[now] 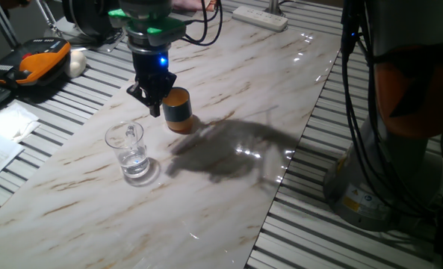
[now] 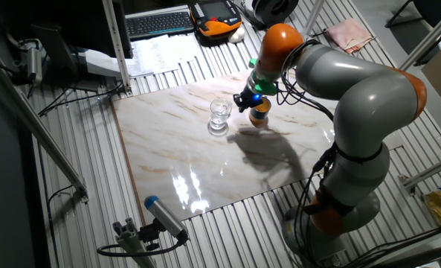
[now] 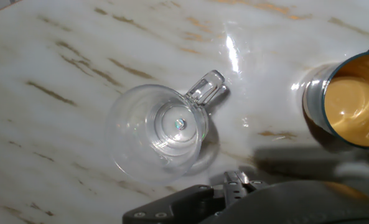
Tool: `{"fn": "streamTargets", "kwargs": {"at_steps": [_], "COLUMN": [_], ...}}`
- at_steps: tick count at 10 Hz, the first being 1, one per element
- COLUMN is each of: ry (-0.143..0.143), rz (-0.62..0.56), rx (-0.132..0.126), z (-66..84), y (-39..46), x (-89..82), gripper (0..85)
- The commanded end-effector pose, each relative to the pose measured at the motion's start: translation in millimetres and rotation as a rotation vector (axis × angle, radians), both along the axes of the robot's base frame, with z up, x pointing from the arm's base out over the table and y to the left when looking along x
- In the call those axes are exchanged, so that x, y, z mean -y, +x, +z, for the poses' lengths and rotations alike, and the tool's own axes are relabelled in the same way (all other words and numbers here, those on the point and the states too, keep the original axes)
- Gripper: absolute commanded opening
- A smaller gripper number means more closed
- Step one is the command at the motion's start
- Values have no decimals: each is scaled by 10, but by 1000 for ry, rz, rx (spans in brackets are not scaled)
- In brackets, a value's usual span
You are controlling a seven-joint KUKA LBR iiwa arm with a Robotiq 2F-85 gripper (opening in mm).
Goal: Pour the water from one cup into another empty cup
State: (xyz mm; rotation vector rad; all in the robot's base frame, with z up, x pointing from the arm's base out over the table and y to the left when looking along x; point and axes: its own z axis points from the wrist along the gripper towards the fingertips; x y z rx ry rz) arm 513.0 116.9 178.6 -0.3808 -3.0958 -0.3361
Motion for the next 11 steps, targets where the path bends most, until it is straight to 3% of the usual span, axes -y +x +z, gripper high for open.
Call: {"fn": "streamTargets", "kwargs": {"at_steps": [1, 7, 11], "ry": [5, 39, 32], "rz": [-8, -95, -101], "rx": [-4, -26, -23], "z": [0, 0, 15], "y": [0, 0, 13], "x": [0, 0, -16], "gripper": [0, 0, 0]}}
